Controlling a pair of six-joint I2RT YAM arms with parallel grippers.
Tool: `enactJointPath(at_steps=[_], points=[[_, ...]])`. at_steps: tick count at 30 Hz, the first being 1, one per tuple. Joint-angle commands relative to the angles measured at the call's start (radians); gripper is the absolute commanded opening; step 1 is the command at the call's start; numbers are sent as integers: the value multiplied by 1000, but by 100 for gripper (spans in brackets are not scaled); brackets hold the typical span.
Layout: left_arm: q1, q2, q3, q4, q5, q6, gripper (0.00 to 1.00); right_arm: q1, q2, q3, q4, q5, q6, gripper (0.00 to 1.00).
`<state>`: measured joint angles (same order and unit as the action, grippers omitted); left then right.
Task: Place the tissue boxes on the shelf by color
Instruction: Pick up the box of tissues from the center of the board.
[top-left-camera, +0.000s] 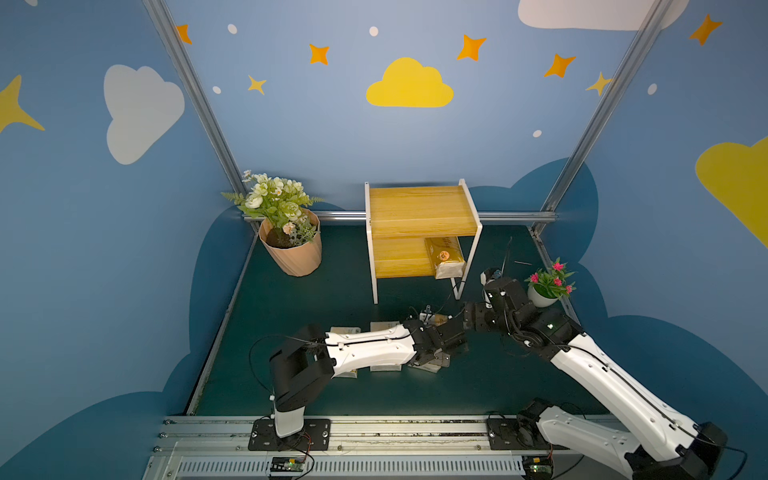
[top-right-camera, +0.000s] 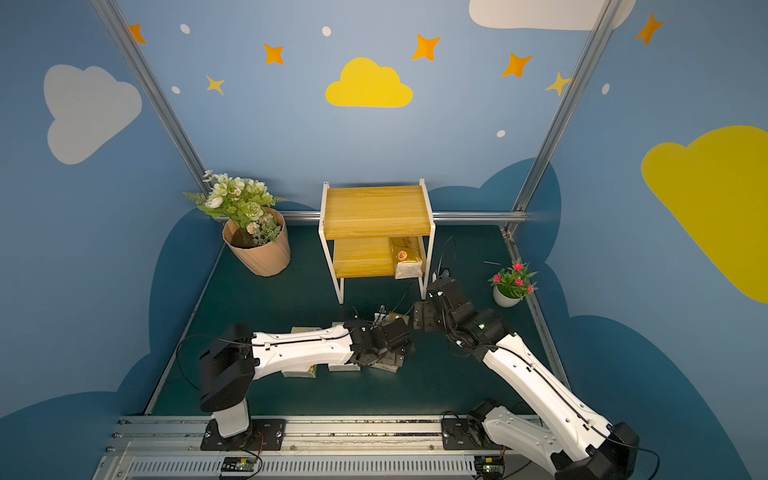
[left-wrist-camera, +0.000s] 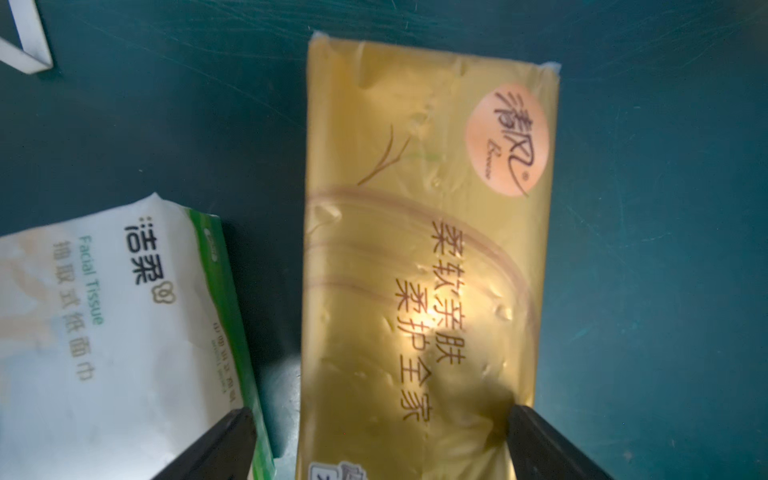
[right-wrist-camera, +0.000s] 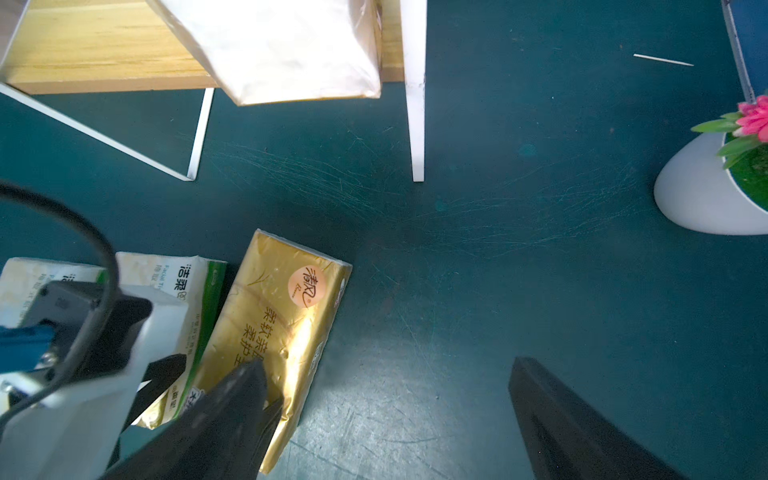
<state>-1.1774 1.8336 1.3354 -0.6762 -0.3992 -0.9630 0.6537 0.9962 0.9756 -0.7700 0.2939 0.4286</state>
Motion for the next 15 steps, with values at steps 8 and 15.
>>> enactJointPath(at_steps=[8, 15], points=[[-45, 1, 41, -24, -47, 5, 100, -3, -87, -62, -33, -16, 1, 98], [-45, 42, 84, -105, -43, -34, 100, -4, -132, -96, -45, -15, 20, 98]])
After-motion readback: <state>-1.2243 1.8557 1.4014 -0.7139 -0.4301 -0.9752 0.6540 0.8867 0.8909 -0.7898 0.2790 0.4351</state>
